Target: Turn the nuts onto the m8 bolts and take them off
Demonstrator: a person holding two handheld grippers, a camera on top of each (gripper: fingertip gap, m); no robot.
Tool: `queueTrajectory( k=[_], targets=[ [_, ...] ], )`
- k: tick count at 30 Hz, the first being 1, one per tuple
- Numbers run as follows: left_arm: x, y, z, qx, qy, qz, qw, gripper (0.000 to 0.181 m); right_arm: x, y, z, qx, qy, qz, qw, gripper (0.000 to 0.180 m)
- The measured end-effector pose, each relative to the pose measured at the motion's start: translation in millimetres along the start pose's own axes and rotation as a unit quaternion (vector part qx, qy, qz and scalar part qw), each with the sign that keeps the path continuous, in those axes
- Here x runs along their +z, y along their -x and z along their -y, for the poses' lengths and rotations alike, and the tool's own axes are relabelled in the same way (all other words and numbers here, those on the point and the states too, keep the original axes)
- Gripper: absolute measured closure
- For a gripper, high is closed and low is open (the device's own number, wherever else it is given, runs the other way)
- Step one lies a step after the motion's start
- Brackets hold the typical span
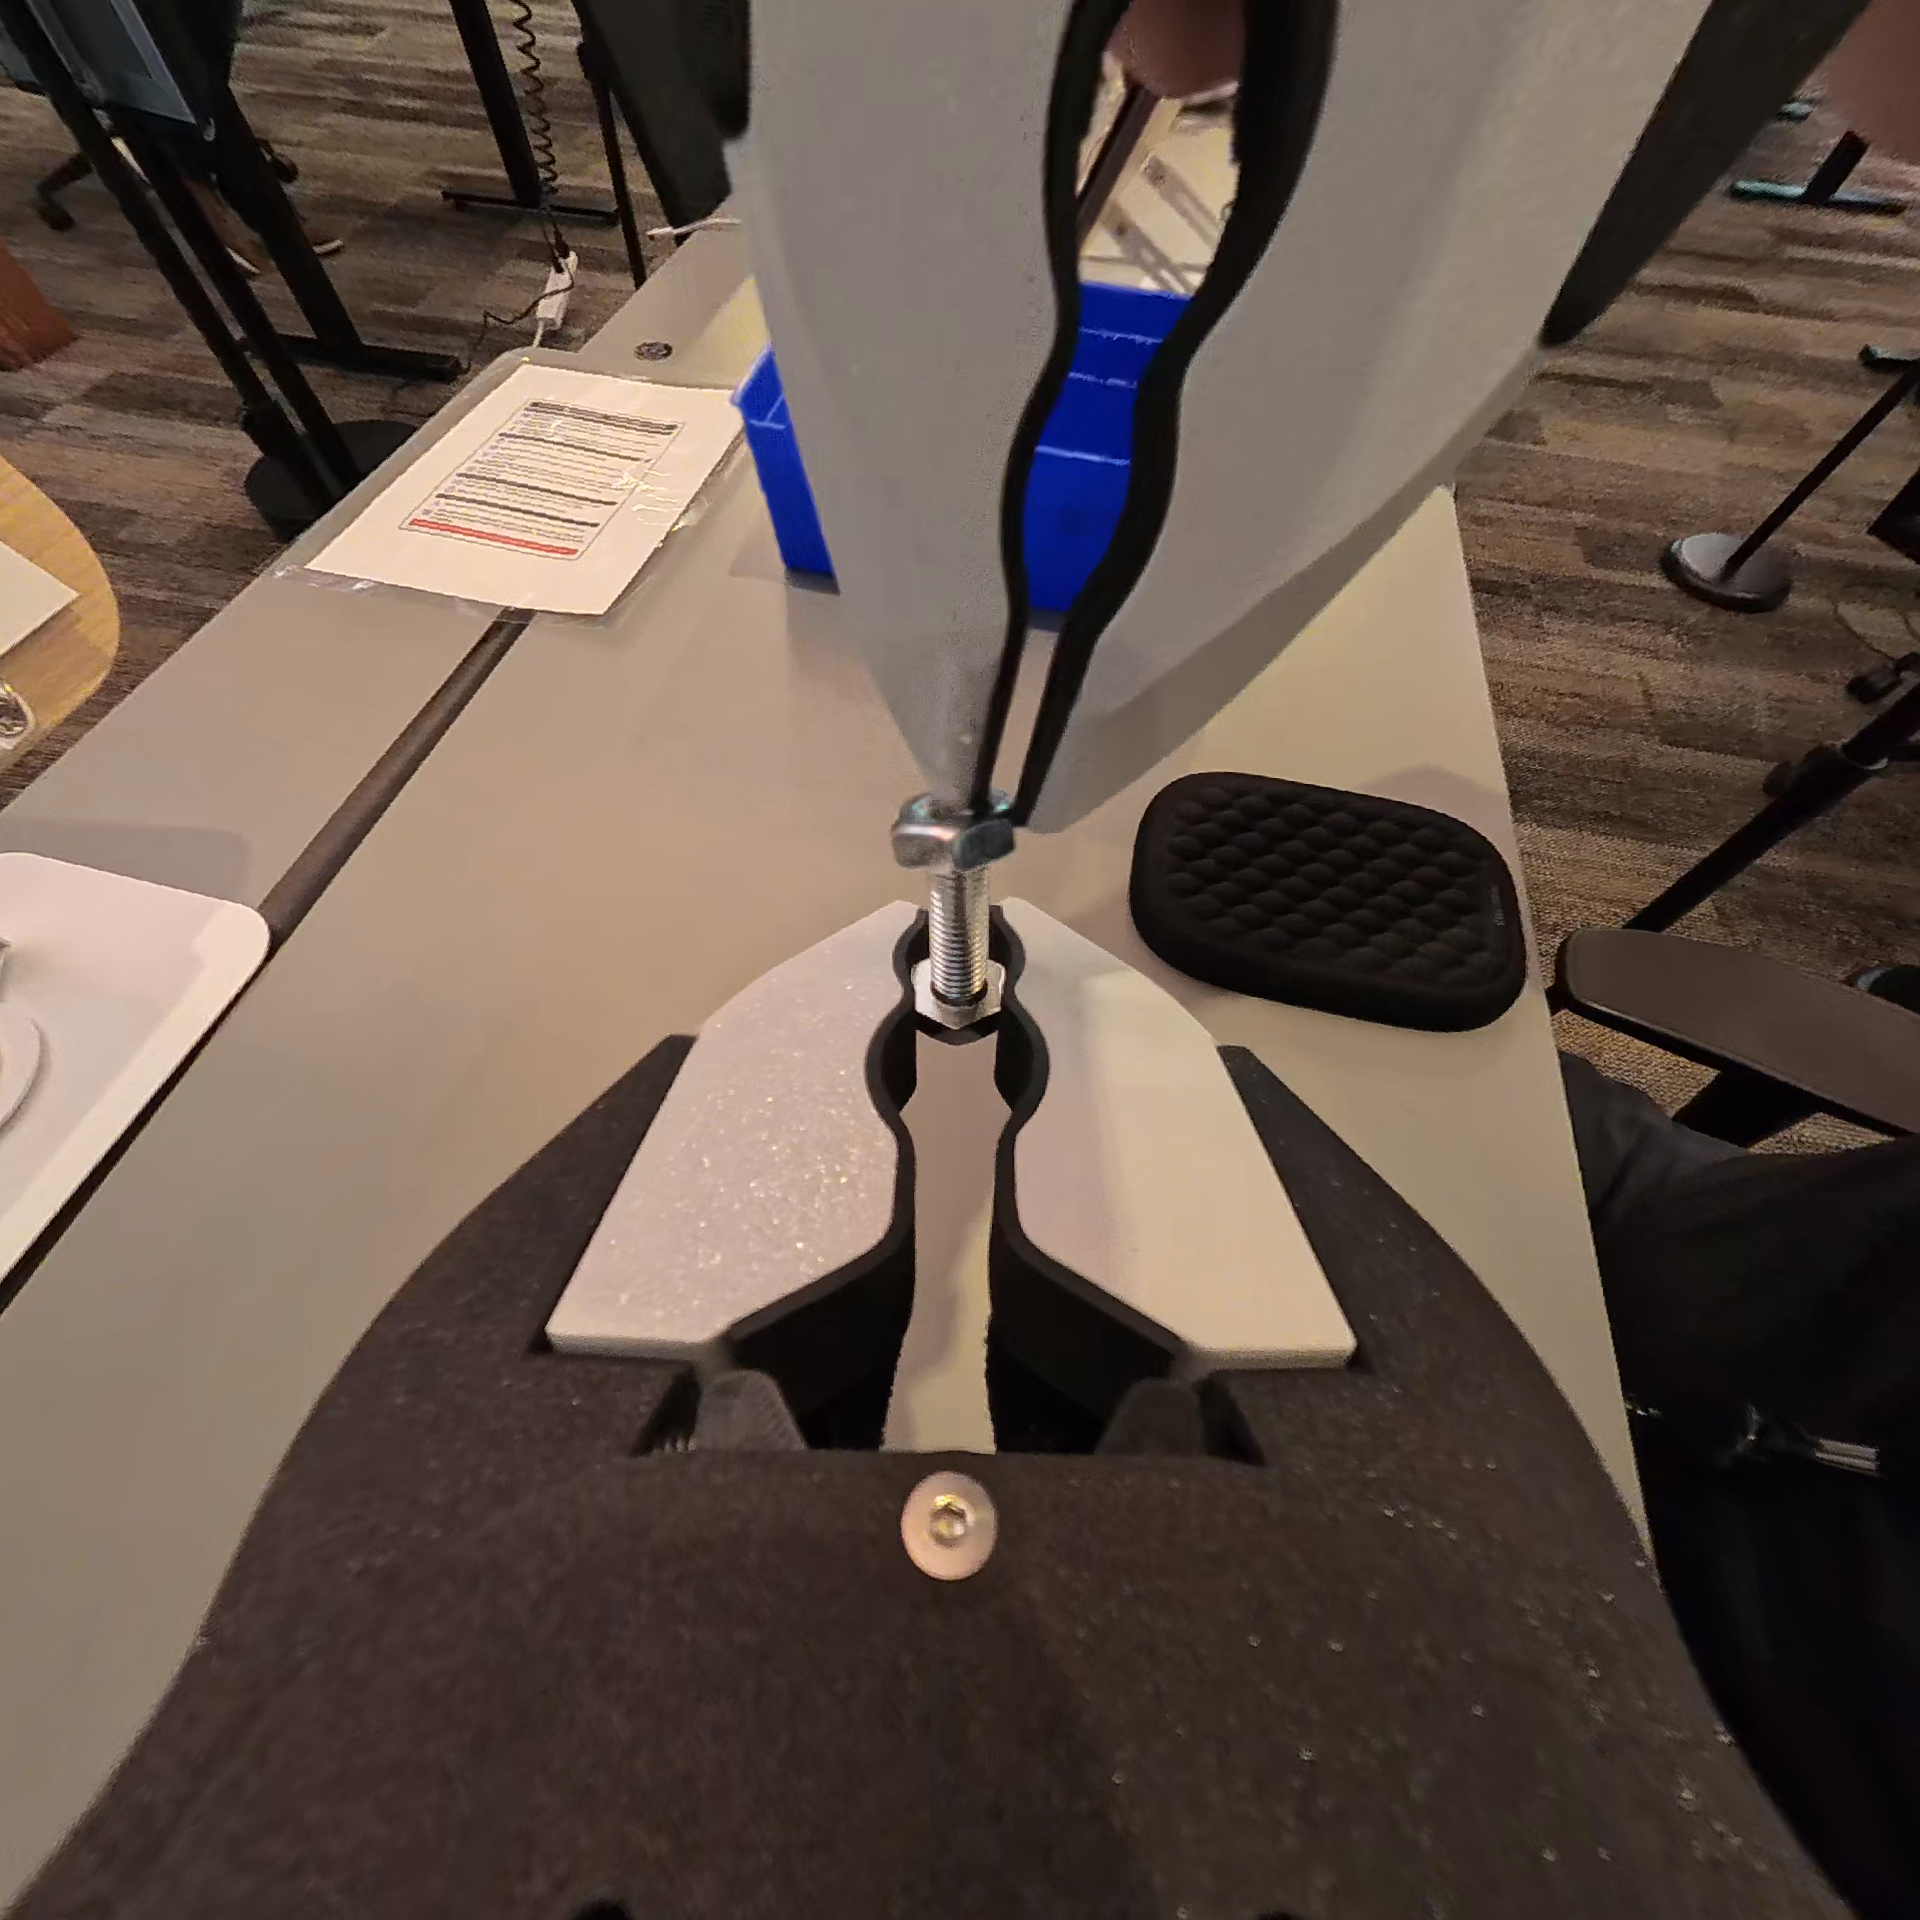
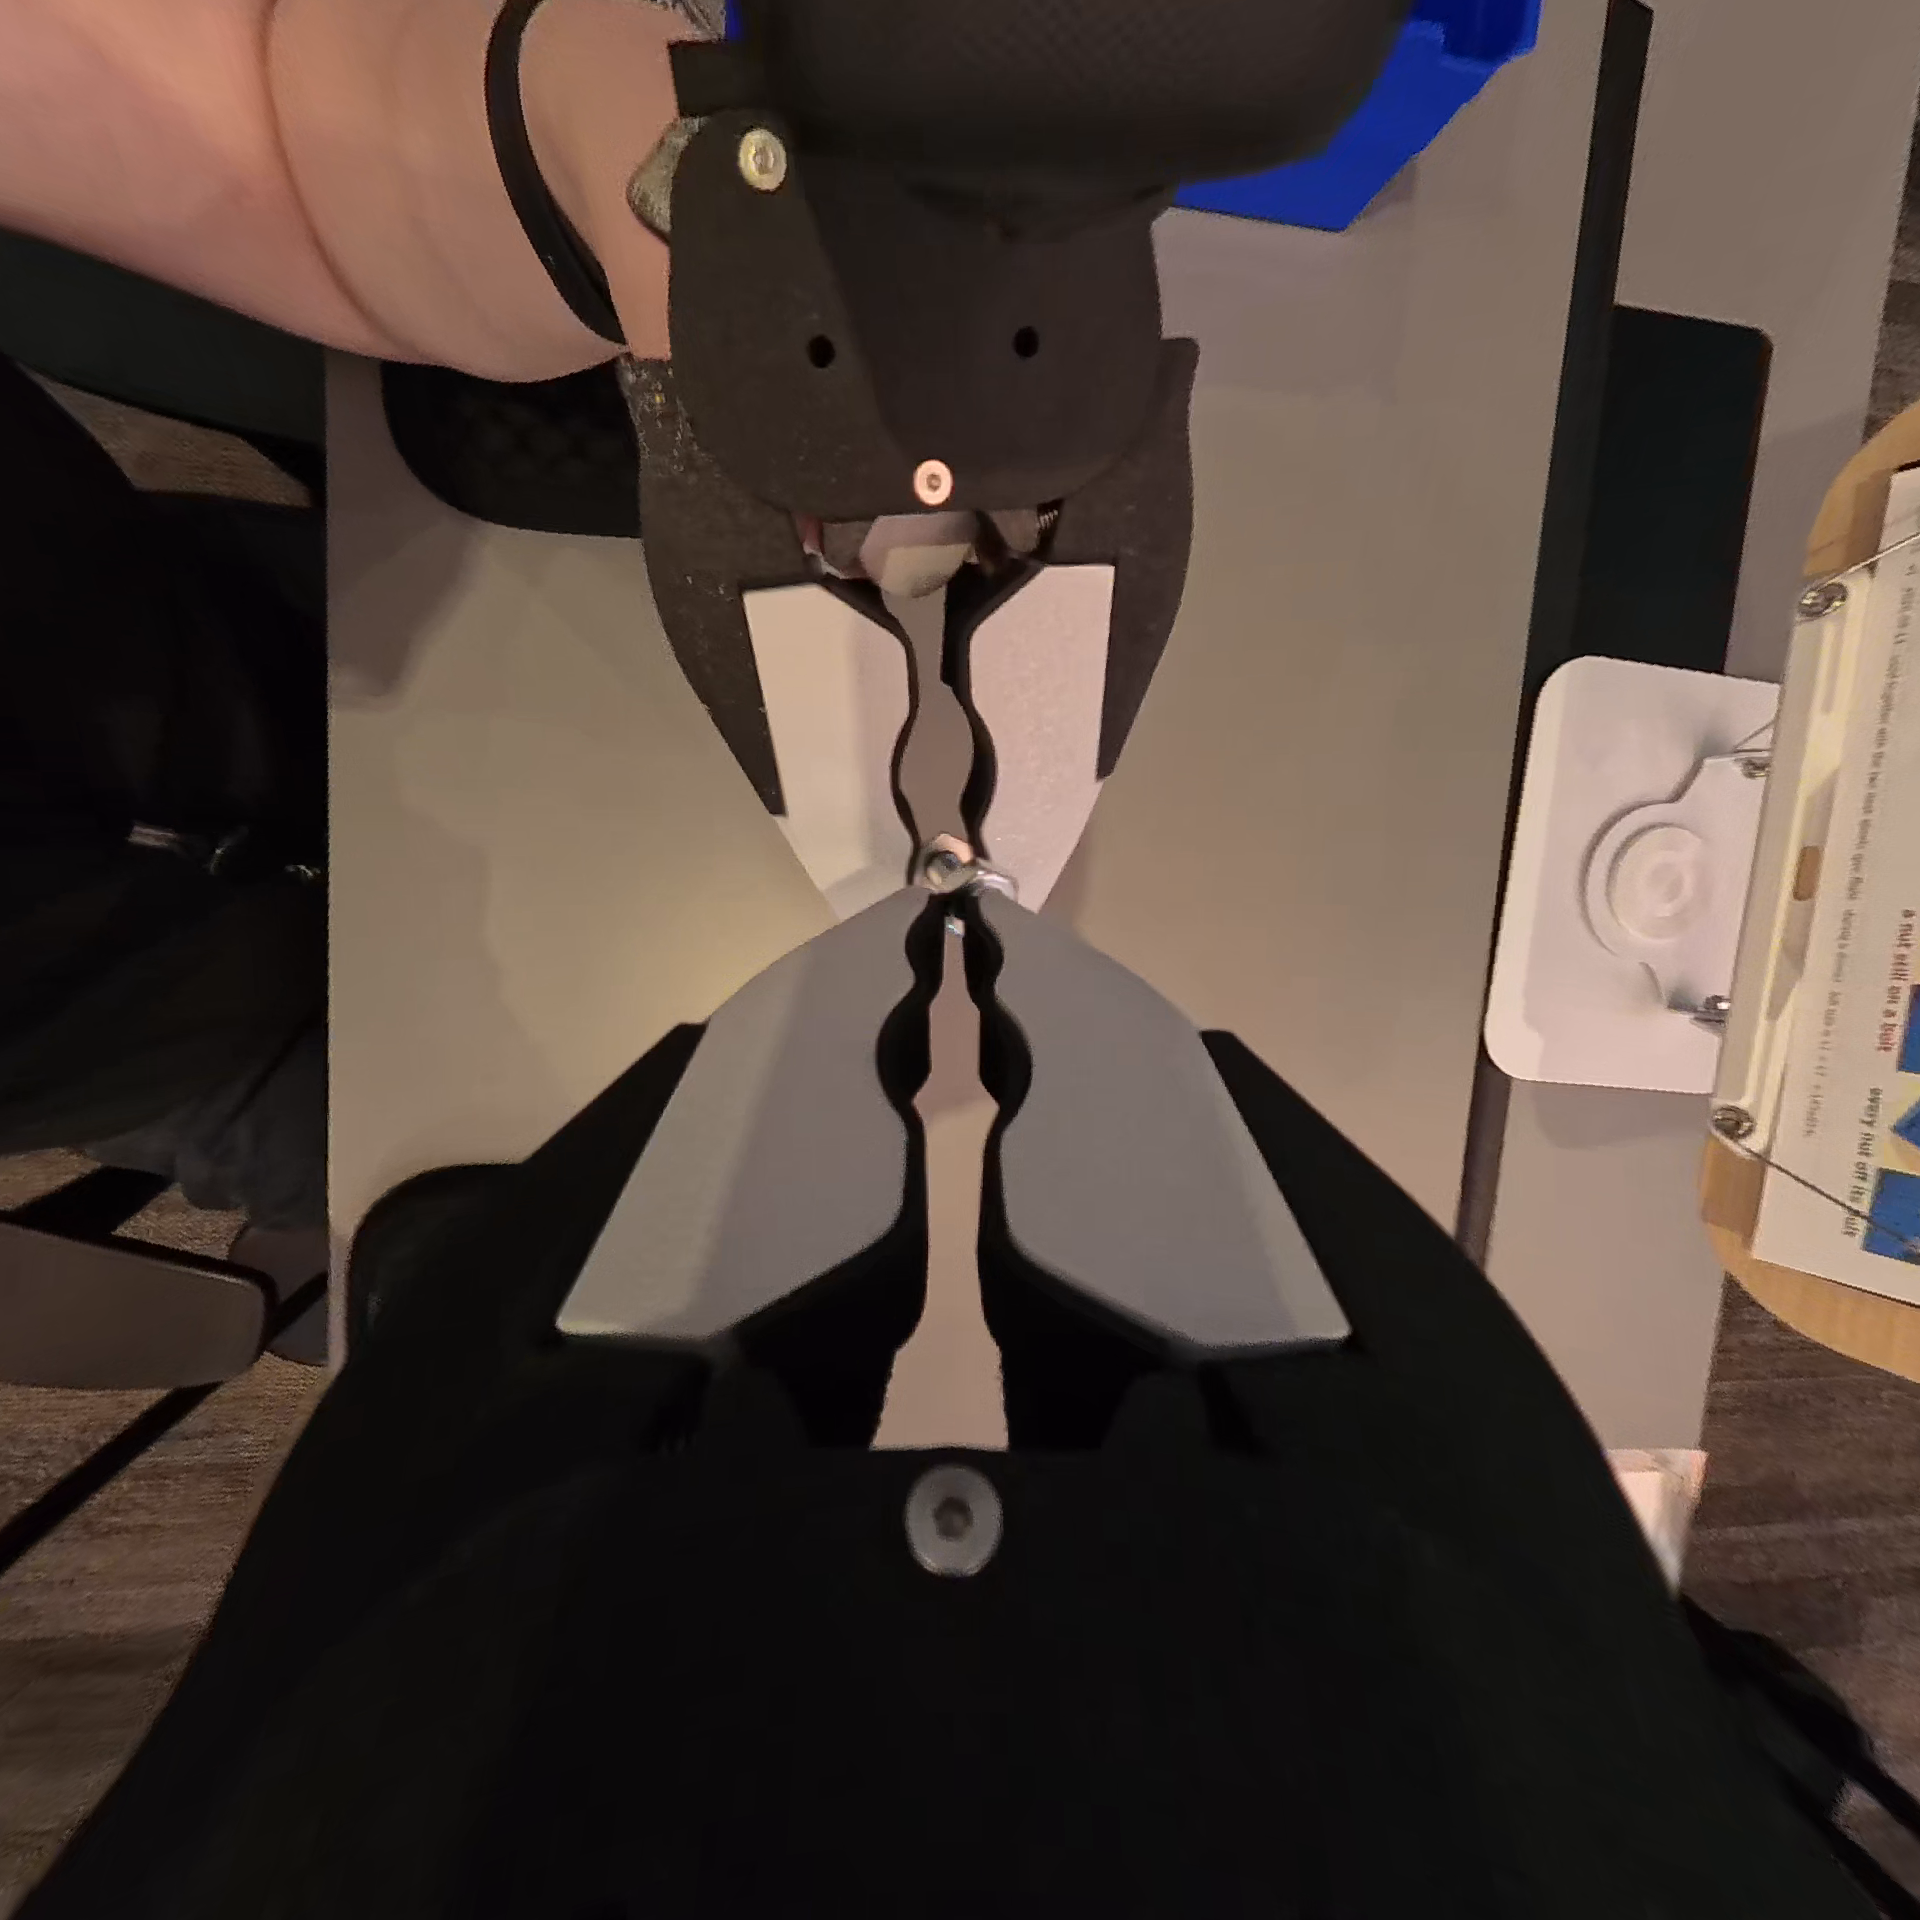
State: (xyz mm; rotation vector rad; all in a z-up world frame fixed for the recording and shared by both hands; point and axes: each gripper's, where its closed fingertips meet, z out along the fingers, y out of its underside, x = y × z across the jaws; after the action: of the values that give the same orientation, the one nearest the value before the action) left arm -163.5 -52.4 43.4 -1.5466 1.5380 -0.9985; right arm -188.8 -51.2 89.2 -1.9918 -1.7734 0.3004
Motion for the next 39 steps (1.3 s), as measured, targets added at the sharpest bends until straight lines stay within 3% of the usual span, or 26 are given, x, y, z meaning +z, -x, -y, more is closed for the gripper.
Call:
queueTrajectory(
  k=[39],
  targets=[
    [-2.0,2.4,4.6,-0.014,-0.015,0.003,1.000,0.171,1.6,-1.7,3.8,-0.075,0.012,-0.048,0.996,0.175]
  ],
)
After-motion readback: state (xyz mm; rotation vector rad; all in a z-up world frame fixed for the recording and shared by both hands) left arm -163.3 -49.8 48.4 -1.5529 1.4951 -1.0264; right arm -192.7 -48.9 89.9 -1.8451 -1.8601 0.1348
